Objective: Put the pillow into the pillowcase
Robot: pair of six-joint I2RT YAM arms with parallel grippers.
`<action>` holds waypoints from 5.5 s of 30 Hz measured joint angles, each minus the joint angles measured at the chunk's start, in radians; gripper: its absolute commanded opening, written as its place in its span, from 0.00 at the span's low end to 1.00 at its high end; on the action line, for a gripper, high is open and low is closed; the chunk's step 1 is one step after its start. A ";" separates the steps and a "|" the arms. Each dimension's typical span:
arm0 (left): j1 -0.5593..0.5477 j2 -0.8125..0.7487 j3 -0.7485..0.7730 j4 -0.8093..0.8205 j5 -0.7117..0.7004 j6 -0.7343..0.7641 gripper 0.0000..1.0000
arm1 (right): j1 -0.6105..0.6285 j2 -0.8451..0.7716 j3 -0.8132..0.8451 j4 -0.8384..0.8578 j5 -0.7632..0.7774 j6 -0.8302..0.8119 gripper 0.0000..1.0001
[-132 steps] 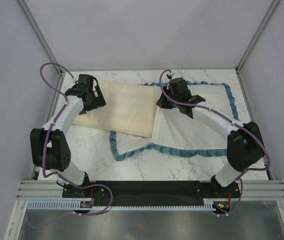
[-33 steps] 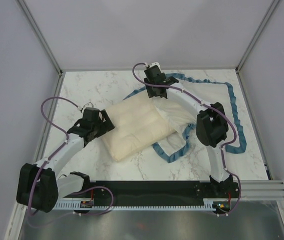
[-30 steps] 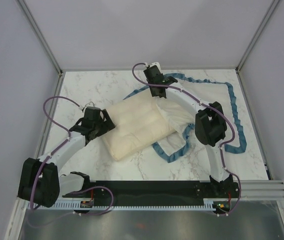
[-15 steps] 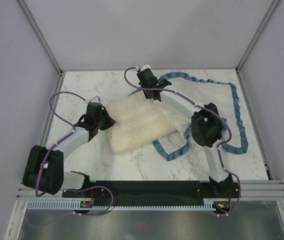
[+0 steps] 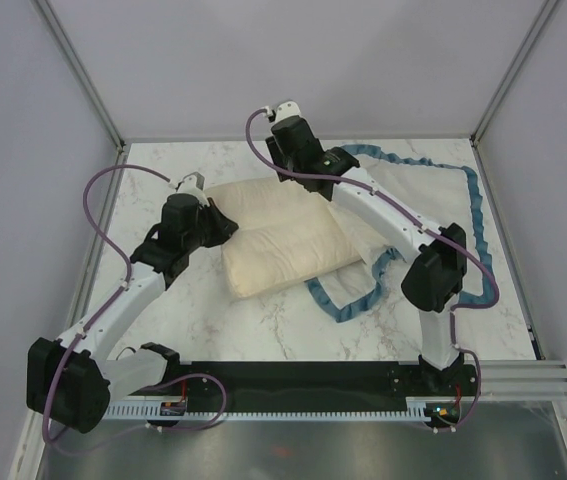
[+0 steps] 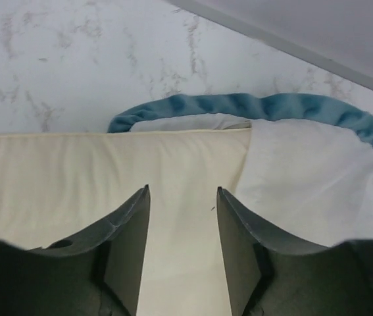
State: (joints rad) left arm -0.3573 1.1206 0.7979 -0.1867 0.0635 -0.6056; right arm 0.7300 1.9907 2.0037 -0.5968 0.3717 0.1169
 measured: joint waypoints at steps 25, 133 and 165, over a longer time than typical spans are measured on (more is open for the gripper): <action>0.000 -0.001 0.001 -0.098 -0.009 0.047 0.02 | -0.092 0.295 0.045 -0.131 0.486 -0.023 0.00; -0.035 -0.364 0.191 -0.343 -0.121 -0.099 1.00 | 0.336 -0.561 -0.671 0.209 0.200 0.280 0.00; -0.230 0.766 0.315 0.183 -0.035 -0.316 0.97 | 0.229 -0.622 -0.555 0.132 0.145 0.325 0.00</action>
State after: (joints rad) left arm -0.5869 1.8866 1.1130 -0.0032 0.0280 -0.9215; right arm 0.9585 1.3685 1.4490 -0.4652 0.5171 0.4423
